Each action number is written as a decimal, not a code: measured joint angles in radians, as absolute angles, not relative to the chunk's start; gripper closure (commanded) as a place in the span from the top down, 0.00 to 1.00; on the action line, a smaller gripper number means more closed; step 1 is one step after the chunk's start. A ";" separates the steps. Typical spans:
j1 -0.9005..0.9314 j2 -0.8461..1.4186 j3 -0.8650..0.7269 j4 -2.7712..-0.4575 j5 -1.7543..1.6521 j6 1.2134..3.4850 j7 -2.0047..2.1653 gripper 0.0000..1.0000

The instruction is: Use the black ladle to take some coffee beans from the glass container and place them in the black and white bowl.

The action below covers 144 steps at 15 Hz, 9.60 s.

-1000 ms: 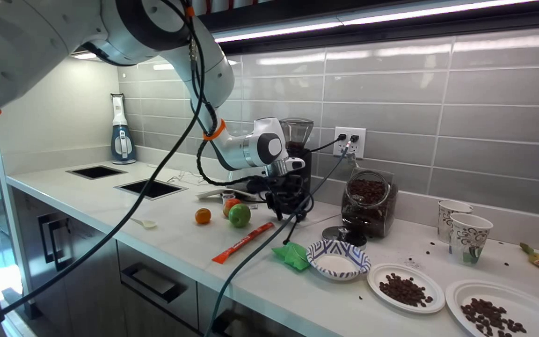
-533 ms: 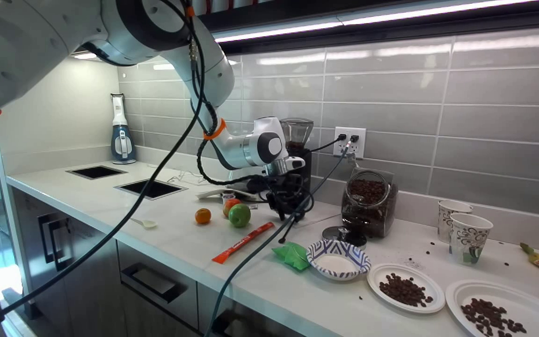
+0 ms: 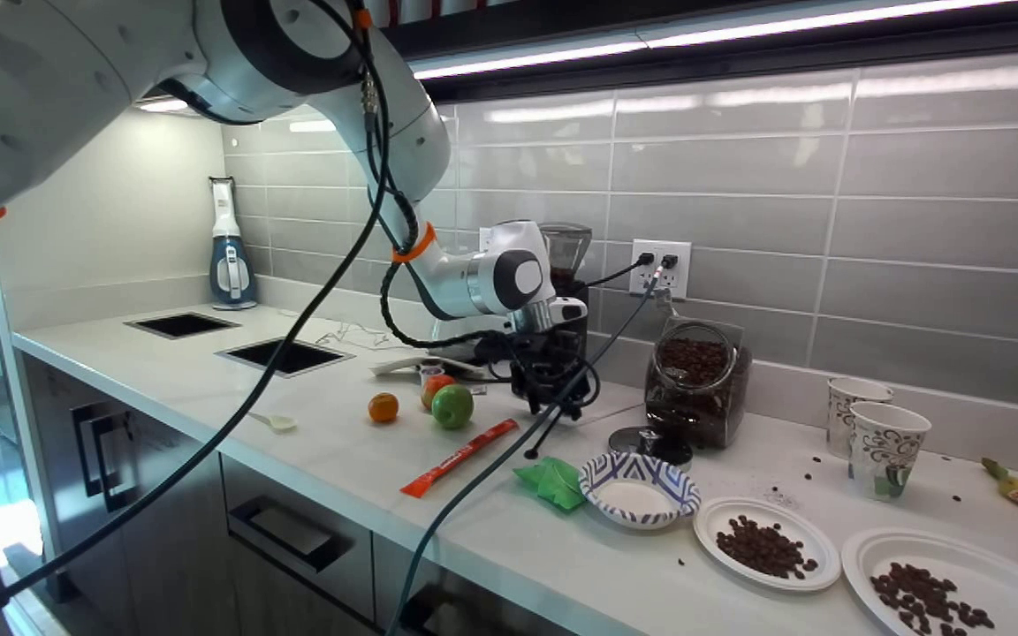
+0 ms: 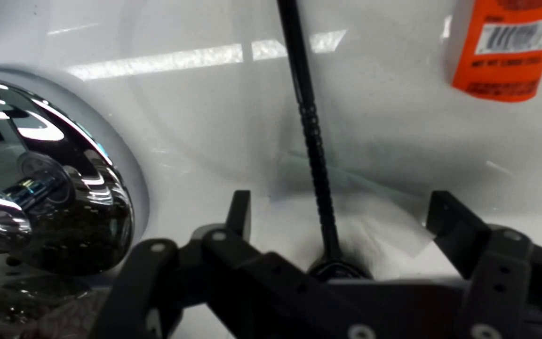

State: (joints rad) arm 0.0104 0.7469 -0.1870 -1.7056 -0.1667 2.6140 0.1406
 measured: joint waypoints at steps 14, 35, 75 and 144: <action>-0.082 0.711 -0.094 -1.708 -0.074 2.481 0.025 0.48; -0.108 0.638 -0.038 -1.746 -0.041 2.401 -0.055 0.02; -0.180 0.042 -0.192 -1.975 -0.114 1.894 0.039 0.02; -0.112 1.072 -0.267 -0.879 -0.720 1.798 -0.421 0.02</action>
